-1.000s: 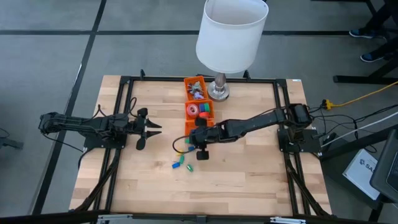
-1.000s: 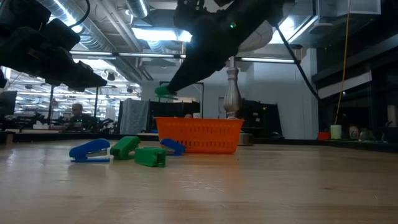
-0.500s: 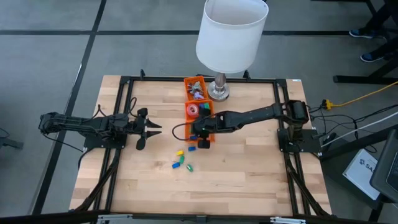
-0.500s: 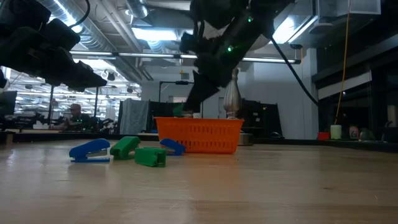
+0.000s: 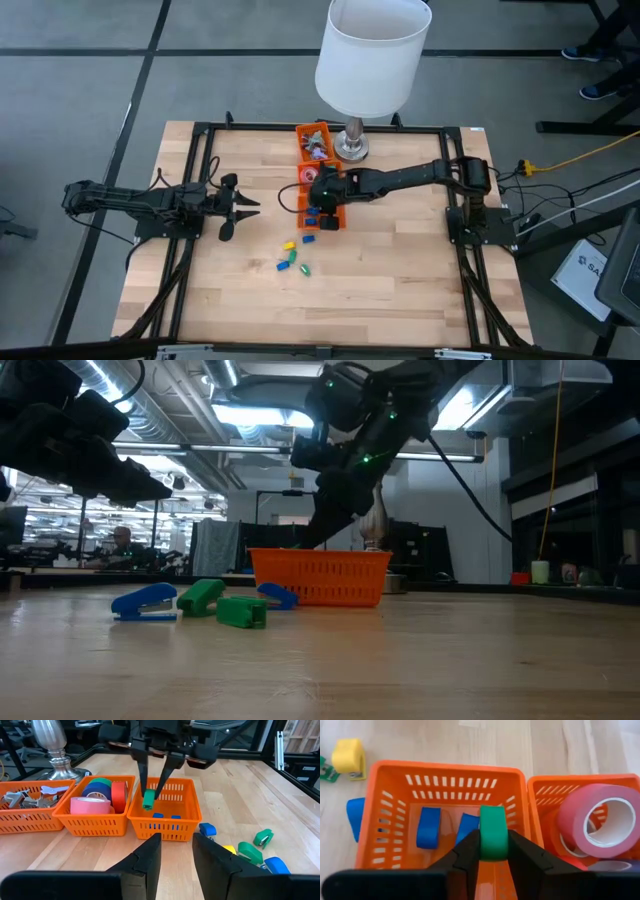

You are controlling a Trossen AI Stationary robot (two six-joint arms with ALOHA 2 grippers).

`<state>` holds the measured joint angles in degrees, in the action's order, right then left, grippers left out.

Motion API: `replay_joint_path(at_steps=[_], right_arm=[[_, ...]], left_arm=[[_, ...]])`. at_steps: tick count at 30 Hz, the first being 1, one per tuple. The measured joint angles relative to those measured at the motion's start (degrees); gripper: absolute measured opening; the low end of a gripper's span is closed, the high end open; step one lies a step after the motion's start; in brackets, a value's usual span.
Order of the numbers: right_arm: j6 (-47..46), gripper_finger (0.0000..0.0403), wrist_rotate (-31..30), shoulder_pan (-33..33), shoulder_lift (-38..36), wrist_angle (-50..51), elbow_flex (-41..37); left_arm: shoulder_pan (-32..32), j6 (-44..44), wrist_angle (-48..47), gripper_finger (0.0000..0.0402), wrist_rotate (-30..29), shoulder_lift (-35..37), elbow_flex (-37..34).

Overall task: Pick and place Stapler, Stapler remover, tape
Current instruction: Put the green stapler into the bottom orange basket

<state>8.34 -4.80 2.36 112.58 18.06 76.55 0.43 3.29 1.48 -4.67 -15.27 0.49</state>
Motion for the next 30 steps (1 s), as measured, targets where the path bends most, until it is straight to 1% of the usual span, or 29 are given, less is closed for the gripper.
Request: replay_joint_path(at_steps=[7,14,17,19,30], right_arm=[[1.11,0.0099,0.55,1.11,0.32,-0.51,0.0],[1.11,0.01,0.61,1.28,0.32,-3.09,0.0],[1.09,0.0101,3.18,1.28,0.36,-3.11,0.0],[1.09,0.0101,3.87,1.28,1.05,-3.88,0.02],[1.11,0.0101,4.01,1.61,2.7,-4.32,0.0]], left_arm=[[0.02,0.0,0.0,0.011,0.0,0.0,0.02],[0.01,-0.01,0.0,0.0107,0.0,0.0,0.01],[0.0,0.0,0.0,0.0108,0.0,0.0,0.0],[0.0,0.0,0.0,0.0109,0.0,0.0,0.0],[0.01,0.0,0.03,0.0107,0.0,0.01,0.0]])
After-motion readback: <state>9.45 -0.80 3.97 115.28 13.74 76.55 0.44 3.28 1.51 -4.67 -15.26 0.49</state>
